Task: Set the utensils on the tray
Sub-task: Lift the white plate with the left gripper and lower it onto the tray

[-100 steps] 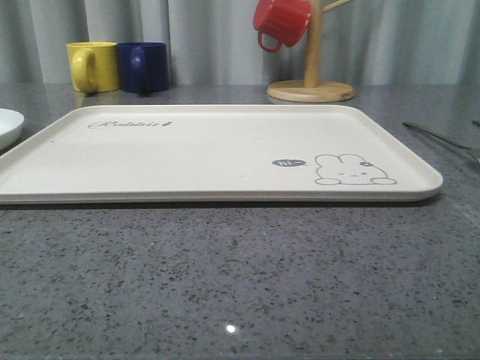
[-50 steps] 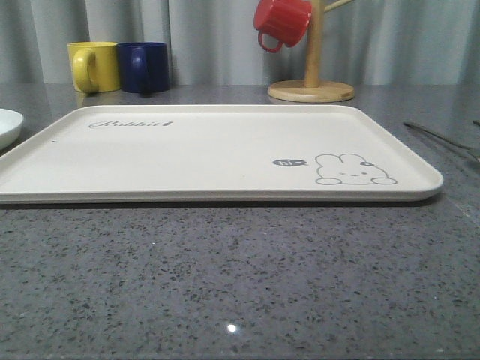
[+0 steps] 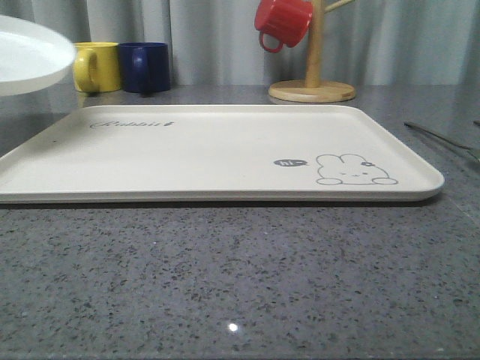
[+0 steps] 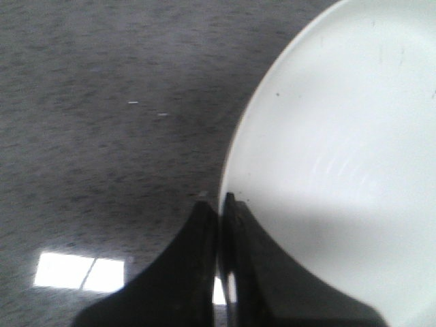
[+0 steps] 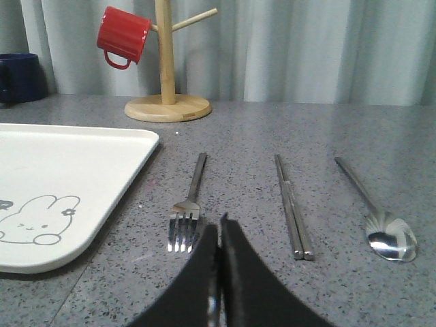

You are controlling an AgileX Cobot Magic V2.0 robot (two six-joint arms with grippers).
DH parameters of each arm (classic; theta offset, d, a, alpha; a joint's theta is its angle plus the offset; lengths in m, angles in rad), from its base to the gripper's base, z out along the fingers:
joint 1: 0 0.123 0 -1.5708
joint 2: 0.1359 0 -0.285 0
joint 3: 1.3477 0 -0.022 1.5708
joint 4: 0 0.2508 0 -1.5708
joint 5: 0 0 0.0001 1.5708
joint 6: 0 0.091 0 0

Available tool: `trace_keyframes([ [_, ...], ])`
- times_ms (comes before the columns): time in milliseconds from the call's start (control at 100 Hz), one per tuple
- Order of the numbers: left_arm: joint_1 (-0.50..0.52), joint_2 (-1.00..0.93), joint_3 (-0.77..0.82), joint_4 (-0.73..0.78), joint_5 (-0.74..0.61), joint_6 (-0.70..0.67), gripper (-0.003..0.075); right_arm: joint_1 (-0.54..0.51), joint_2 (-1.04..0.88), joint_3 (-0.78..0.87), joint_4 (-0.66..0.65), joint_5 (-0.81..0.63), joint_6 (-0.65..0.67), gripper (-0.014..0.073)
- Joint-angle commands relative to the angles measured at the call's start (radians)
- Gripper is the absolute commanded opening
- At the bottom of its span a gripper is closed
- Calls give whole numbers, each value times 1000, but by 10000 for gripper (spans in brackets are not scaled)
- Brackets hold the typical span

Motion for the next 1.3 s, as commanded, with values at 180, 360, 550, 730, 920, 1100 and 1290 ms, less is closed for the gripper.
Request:
trace_keyframes([
  [180,-214,2,-28,-85,-75,47,-19,-6,-12,-1,0,-82,-8,-61],
  [360,-294,87,-28,-85,-80,47,-19,-6,-12,-1,0,-82,-8,-61],
  [550,-299,153,-28,-85,-93,47,-19,-6,-12,-1,0,-82,-8,-61],
  [730,-299,175,-28,-85,-93,47,-17,-6,-12,-1,0,-82,-8,-61],
  [920,-299,179,-28,-65,-108,49,73,-6,-12,-1,0,-82,-8,-61],
  [1100,-299,179,-29,-41,-114,49,239,-6,-12,-1,0,-82,-8,-61],
  [1290,-299,147,-29,12,-139,42,218,-6,-12,-1,0,-82,-8,-61],
])
